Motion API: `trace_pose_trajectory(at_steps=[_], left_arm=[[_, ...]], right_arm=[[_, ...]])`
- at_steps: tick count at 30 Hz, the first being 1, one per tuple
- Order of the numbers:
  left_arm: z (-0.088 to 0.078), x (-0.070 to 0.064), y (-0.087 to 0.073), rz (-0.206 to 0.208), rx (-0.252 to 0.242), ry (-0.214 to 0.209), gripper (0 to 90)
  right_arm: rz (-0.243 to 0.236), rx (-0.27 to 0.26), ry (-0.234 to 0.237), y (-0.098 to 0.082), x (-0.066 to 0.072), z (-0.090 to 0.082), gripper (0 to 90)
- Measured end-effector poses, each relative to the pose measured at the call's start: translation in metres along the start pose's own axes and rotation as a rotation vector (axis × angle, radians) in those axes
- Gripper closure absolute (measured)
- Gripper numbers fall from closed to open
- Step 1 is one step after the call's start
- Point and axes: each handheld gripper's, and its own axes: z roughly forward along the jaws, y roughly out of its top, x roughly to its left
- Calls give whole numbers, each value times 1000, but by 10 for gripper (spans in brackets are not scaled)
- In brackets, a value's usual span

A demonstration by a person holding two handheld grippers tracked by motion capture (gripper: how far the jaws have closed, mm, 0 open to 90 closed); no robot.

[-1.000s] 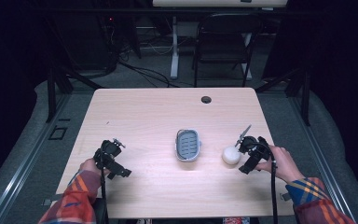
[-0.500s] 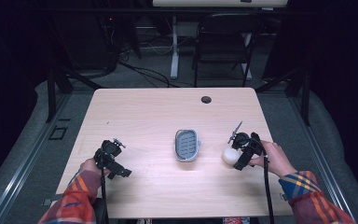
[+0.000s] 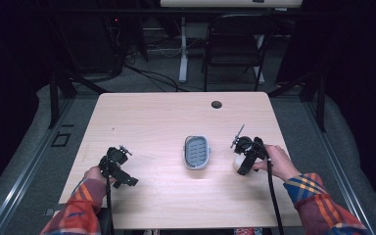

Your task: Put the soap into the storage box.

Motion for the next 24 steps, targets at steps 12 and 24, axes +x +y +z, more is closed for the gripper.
trace_pose_trajectory(at_steps=[12,24], left_arm=[[1,0,1,4,0,0,0],[1,0,1,3,2,1,0]], right_arm=[[10,27,8,10,-2,8,131],[22,49,17,14,-3,15,176]])
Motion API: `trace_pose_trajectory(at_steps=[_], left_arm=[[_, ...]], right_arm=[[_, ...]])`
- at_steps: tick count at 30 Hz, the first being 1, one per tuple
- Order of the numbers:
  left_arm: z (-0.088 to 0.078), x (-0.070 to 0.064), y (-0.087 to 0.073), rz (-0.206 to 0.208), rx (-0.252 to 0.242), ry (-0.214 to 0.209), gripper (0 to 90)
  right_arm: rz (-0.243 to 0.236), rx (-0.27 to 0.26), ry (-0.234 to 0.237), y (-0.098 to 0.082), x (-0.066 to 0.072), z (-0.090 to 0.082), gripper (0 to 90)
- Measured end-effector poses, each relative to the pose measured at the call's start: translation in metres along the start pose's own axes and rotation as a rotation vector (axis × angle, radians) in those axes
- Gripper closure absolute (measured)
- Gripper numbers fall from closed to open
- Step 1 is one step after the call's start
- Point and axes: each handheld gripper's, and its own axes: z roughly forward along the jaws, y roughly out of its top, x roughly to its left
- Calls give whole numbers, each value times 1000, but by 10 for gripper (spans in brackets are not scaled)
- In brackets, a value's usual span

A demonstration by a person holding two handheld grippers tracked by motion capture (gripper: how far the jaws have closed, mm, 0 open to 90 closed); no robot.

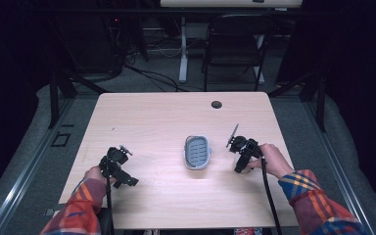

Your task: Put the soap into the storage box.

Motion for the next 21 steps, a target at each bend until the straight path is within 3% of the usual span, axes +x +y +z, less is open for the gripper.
trace_pose_trajectory(at_steps=[4,10,13,21], left_arm=[[0,-1,0,4,3,2,0],[0,-1,0,5,6,4,0],[0,-1,0,7,10,6,1],[1,-1,1,4,12,3,1]], right_arm=[[13,1,-8,-1,-2,-1,235],[5,18,-7,0,-3,-3,239],[29,-7,-9,-2,-2,-4,241],[32,-25,-14,-3,-3,-13,242]])
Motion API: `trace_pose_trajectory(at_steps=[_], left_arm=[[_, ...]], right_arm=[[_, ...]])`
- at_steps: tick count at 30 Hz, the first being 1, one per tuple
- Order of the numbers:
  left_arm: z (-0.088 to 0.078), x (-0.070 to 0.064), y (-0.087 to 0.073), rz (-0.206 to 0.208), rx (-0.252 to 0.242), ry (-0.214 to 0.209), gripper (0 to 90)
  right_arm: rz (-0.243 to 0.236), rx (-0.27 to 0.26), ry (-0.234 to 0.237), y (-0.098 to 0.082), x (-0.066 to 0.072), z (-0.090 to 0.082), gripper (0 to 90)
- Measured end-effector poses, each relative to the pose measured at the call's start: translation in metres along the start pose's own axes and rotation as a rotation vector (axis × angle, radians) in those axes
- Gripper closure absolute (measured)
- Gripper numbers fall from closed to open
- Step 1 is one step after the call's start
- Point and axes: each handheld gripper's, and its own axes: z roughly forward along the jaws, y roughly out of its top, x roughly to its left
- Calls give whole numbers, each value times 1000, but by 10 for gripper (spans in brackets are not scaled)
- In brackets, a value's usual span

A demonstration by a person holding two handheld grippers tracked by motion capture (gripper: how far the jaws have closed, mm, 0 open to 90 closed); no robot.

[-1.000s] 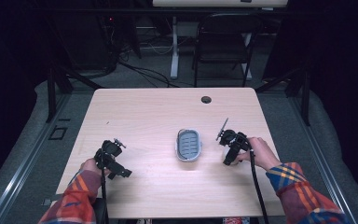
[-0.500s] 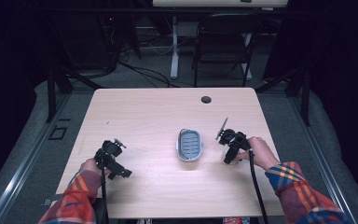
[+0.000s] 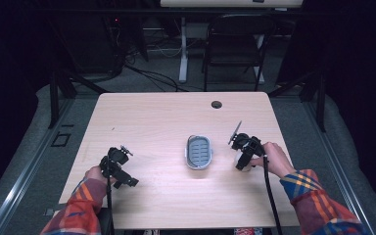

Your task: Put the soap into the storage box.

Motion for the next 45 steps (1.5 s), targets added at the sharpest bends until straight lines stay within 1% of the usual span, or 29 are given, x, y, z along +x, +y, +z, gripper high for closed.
trace_pose_trajectory(at_steps=[1,2,4,5,6,7,9,10,11,13,14,17,19,22,23,24,26,28,29,31,33,34,36,37,40,41,45], left_arm=[[0,0,0,4,0,2,1],[0,0,0,4,0,2,1],[0,0,0,4,1,3,1],[0,0,0,1,1,2,1],[-1,0,0,4,0,5,1],[-1,0,0,1,-6,5,1],[-2,0,-1,-1,-8,4,1],[-2,0,-1,0,-8,4,1],[-1,0,0,0,-7,6,1],[-1,0,-1,0,-7,5,1],[-2,0,-1,5,-7,8,1],[-2,0,-1,5,-10,8,1],[-3,0,0,0,-10,15,1],[-3,0,0,-5,-6,15,1],[-3,0,0,-2,-7,16,1],[-3,0,0,4,-7,19,1],[-4,-1,0,4,-13,17,1],[-4,-1,0,5,-13,18,1],[-4,-1,0,5,-13,16,1],[-3,-1,0,8,-14,14,2],[-3,-1,1,5,-6,19,2],[-3,-1,1,5,-8,17,2],[-3,-1,1,8,-11,19,2],[-3,-1,1,8,-11,19,2],[-3,-1,1,10,-13,19,2],[-3,-1,1,10,-13,20,2],[-2,-1,2,6,-4,17,2]], right_arm=[[-5,3,4,0,0,-2,242],[-5,-3,-9,-1,1,-2,242],[-8,-1,-8,-1,1,-3,242],[-16,12,-17,0,1,-5,243],[-13,-3,-7,-1,2,-6,243],[-12,-6,-10,0,2,-8,243],[-15,-2,-6,0,1,-10,243],[-12,-9,-5,0,2,-9,243],[-16,3,-14,1,2,-10,243],[-18,5,-17,1,2,-10,243],[-13,-7,-11,0,3,-10,243],[-17,0,-14,0,2,-13,243],[-6,-18,2,-1,3,-16,243],[-7,-16,-5,-1,3,-17,243],[-14,-10,-10,-2,3,-20,243],[-9,-23,-7,-2,3,-20,243],[-18,-8,-15,-1,2,-23,243],[-15,-13,-9,0,2,-24,243],[-14,-16,-19,2,3,-26,243],[-24,-6,-24,4,3,-30,243],[-22,-8,-16,6,2,-33,243],[-30,2,-18,7,2,-35,243],[-25,-9,-24,9,3,-38,243],[-38,8,-31,10,2,-40,243],[-28,-10,-25,12,2,-43,243],[-40,5,-33,13,2,-45,243],[-34,-1,-23,15,0,-47,243]])
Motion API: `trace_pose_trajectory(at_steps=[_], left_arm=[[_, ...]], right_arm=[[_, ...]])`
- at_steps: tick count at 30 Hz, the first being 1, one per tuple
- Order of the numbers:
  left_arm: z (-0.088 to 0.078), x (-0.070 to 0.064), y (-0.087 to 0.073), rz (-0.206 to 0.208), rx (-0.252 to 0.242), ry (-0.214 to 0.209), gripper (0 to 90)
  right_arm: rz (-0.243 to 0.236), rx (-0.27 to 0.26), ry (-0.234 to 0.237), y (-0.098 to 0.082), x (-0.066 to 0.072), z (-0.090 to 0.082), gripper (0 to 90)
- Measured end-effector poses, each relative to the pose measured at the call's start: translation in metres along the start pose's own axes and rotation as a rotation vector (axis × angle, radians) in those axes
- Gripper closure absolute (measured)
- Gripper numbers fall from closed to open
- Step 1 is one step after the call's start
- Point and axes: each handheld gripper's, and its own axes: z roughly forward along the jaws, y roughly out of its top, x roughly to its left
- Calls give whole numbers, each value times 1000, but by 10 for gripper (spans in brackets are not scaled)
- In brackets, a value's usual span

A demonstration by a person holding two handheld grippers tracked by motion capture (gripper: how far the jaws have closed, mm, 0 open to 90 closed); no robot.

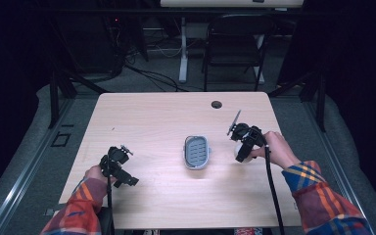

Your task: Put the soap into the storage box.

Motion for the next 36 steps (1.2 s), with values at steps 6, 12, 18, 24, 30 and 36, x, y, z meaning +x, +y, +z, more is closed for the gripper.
trace_pose_trajectory(at_steps=[6,12,18,24,30,36], left_arm=[[0,0,0,0,0,-2,2],[0,0,0,5,-1,1,2],[1,0,0,4,-1,-4,2],[1,-1,0,4,0,-4,2],[1,-1,0,5,-1,-5,2],[0,-2,0,17,-10,4,3]], right_arm=[[-9,10,-3,6,-3,-4,243],[-12,12,-8,12,-5,-6,243],[-20,18,-6,17,-5,-7,243],[-35,19,-16,25,-4,-12,243],[-48,1,-21,35,-2,-18,244],[-66,6,-24,42,0,-20,243]])
